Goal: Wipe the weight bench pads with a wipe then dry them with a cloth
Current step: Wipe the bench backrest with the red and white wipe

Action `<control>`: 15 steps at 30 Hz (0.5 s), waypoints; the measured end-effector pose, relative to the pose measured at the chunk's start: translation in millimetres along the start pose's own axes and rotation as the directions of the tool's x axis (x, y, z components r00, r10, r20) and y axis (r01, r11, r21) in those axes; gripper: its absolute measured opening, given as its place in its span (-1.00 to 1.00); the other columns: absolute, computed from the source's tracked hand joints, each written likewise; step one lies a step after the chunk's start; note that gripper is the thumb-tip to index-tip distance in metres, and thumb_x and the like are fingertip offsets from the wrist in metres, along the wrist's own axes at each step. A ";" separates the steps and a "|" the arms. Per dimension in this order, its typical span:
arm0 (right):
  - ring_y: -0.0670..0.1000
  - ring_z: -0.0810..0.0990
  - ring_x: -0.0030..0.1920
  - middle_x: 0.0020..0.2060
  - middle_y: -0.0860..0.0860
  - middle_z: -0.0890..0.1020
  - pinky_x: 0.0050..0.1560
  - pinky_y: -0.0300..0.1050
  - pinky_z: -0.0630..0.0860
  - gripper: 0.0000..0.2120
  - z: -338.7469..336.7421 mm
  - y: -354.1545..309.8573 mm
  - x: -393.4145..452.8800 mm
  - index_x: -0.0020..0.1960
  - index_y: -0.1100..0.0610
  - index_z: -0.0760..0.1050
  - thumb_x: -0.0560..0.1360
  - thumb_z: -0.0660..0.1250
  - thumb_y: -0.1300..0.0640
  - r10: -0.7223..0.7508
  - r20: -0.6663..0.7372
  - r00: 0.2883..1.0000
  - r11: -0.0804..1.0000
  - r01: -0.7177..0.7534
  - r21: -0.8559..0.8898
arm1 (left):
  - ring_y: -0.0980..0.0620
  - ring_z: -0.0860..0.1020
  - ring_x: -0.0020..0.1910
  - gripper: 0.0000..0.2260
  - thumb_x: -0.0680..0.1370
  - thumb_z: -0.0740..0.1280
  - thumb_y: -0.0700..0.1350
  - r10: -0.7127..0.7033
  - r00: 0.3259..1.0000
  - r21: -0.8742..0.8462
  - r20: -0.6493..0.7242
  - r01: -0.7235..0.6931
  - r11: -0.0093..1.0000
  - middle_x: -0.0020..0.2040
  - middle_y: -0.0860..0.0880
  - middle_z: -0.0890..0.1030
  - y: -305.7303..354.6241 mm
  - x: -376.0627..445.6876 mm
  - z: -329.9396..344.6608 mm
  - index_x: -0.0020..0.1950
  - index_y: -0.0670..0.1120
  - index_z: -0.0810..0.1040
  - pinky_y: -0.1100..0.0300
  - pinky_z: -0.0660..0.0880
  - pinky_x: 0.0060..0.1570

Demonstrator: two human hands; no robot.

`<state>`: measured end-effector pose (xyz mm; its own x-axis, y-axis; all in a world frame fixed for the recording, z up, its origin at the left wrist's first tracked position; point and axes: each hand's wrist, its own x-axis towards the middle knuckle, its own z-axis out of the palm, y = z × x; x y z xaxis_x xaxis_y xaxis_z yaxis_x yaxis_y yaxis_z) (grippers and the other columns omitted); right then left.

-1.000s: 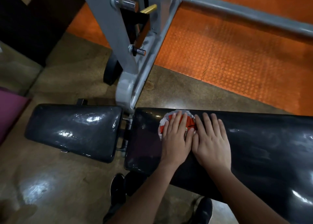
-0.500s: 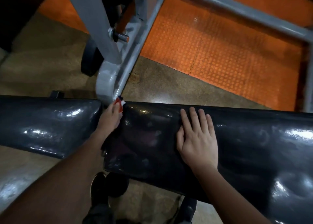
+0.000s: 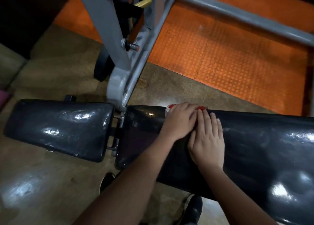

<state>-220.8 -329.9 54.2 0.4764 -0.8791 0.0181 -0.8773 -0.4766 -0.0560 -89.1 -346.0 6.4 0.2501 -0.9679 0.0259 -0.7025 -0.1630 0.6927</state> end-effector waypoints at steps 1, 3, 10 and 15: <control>0.22 0.23 0.60 0.56 0.20 0.34 0.63 0.15 0.08 -0.44 0.4 -1.1 -0.2 0.60 0.24 0.26 0.62 0.08 0.09 -0.006 0.001 1.000 1.000 0.006 -0.017 | -0.01 0.56 0.07 -0.75 0.64 0.19 0.01 0.004 1.000 0.031 0.006 -0.004 1.000 0.05 0.00 0.64 -23.8 -2.9 -5.3 0.20 0.01 0.61 0.09 0.42 0.12; 0.23 0.20 0.61 0.57 0.18 0.34 0.64 0.14 0.02 -0.44 3.4 -1.7 -1.4 0.59 0.21 0.29 0.63 0.07 0.06 -0.024 0.018 1.000 0.998 0.025 -0.052 | -0.09 0.55 -0.03 -0.82 0.64 0.21 0.02 -0.056 0.998 0.125 -0.008 0.056 0.991 -0.04 -0.03 0.61 -86.0 -10.5 -15.9 0.04 -0.01 0.57 0.09 0.37 -0.06; 0.21 0.13 0.63 0.59 0.13 0.31 0.65 0.14 -0.01 -0.47 3.8 -7.2 3.3 0.60 0.11 0.29 0.69 0.03 -0.04 -0.024 0.033 0.999 0.993 0.028 -0.116 | -0.04 0.53 0.00 -0.65 0.63 0.09 0.09 -0.263 0.954 0.111 -0.142 0.280 0.954 0.00 -0.03 0.63 -142.6 -20.2 -31.0 0.04 -0.04 0.62 0.06 0.35 0.04; 0.22 0.21 0.61 0.55 0.15 0.37 0.63 0.16 0.07 -0.47 2.9 -9.2 3.8 0.57 0.11 0.35 0.67 0.05 -0.05 -0.021 0.000 1.000 0.992 0.020 -0.128 | -0.10 0.53 -0.02 -0.60 0.59 0.07 0.11 -0.274 0.949 0.092 -0.156 0.291 0.952 -0.03 -0.09 0.61 -136.8 -20.1 -34.1 0.02 -0.08 0.63 0.07 0.32 -0.03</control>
<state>-210.8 -328.9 51.9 0.4944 -0.8690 0.0191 -0.8676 -0.4920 0.0725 24.7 -297.7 -64.2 0.5339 -0.8439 -0.0533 -0.6577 -0.4540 0.6010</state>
